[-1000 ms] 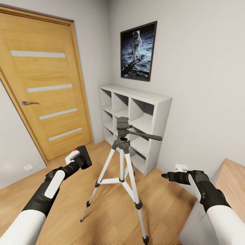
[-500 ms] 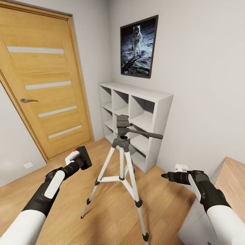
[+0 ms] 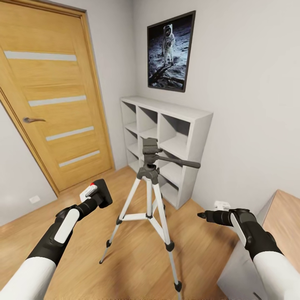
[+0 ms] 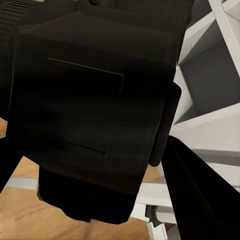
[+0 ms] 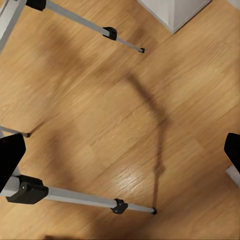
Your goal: Attach the digital camera to the camera tripod in the bedroom.
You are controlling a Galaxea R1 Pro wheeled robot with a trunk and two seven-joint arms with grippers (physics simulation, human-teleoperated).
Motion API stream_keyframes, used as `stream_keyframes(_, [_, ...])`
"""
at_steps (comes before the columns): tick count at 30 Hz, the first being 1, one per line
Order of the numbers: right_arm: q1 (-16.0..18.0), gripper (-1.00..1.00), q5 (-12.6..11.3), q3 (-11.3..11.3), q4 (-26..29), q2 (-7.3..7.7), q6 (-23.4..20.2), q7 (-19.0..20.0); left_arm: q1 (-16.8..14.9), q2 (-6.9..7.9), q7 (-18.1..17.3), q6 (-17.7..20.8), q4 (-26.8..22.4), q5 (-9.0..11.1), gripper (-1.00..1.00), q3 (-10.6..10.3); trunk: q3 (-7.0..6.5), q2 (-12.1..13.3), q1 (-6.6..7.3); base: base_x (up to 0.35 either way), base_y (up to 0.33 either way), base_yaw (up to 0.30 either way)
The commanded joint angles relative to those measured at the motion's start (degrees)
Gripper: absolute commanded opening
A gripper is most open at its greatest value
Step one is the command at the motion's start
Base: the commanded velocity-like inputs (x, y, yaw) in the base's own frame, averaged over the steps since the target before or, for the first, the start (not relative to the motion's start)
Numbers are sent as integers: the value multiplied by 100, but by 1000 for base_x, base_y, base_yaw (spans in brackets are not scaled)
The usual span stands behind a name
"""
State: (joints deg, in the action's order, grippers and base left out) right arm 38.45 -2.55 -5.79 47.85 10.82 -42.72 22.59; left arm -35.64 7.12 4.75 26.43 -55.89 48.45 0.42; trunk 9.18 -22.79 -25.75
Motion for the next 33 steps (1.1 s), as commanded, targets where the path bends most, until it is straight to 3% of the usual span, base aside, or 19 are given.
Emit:
stream_keyframes(1, [5,100,-26,-10,5,-1,-38,9,-4,0,35,29,-14,59,-100,2,22,-13,-3,0,0,0])
stream_keyframes(15, [5,100,-26,-10,5,-1,-42,25,-4,0,35,29,-12,59,-100,2,143,-13,-3,0,0,0])
stream_keyframes(33, [5,100,-27,-10,5,-9,-39,-12,-4,0,35,29,-18,59,-100,2,153,-13,-3,0,0,0])
